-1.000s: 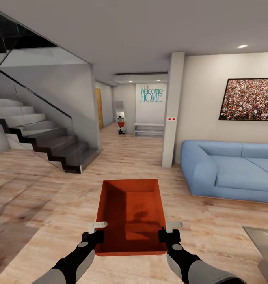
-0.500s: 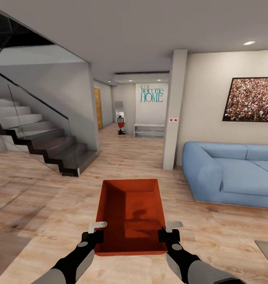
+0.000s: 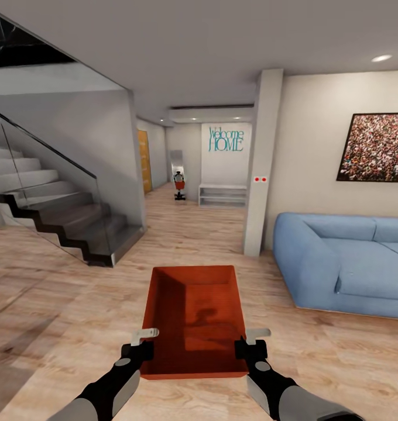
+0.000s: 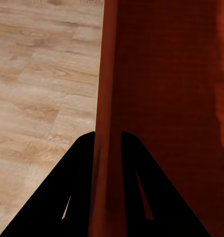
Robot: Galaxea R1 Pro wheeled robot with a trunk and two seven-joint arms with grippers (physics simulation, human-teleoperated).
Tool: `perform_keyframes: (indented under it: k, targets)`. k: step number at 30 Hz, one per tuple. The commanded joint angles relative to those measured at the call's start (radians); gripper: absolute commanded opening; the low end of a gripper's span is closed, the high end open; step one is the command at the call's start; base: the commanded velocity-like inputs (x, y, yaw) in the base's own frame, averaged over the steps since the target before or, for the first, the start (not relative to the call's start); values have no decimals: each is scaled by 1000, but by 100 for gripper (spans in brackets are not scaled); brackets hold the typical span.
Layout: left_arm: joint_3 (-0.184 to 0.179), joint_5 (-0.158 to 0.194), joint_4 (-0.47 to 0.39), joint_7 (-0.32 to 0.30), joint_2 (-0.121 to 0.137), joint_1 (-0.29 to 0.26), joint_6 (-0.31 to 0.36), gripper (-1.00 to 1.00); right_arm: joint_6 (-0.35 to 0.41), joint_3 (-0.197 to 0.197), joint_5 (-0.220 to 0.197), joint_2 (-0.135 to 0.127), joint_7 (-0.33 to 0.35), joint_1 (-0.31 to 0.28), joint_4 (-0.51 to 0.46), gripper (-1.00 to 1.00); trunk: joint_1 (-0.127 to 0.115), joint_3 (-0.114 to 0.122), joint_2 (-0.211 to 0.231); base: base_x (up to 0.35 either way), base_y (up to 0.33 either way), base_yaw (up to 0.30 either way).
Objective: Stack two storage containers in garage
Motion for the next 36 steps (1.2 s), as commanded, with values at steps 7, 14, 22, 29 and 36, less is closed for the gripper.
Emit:
perform_keyframes:
  k: [7, 14, 22, 29, 36]
  targets:
    - [6, -1, 0, 23, 0, -1, -4, -100, 2, -9, 8, 19, 3, -1, 0, -100, 1, -2, -1, 321, 0, 91]
    - [6, -1, 0, 23, 0, -1, -4, -100, 2, -9, 8, 19, 3, -1, 0, -100, 1, -2, -1, 321, 0, 198]
    - [6, -1, 0, 23, 0, -1, -4, -100, 2, -9, 8, 19, 3, -1, 0, -100, 1, -2, -1, 321, 0, 131]
    - [7, -1, 0, 23, 0, -1, -4, -100, 2, -9, 8, 19, 3, -1, 0, -100, 1, -2, -1, 321, 0, 8]
    - [7, -1, 0, 23, 0, -1, -4, -100, 2, -9, 8, 19, 3, -1, 0, -100, 1, -2, -1, 322, 0, 0]
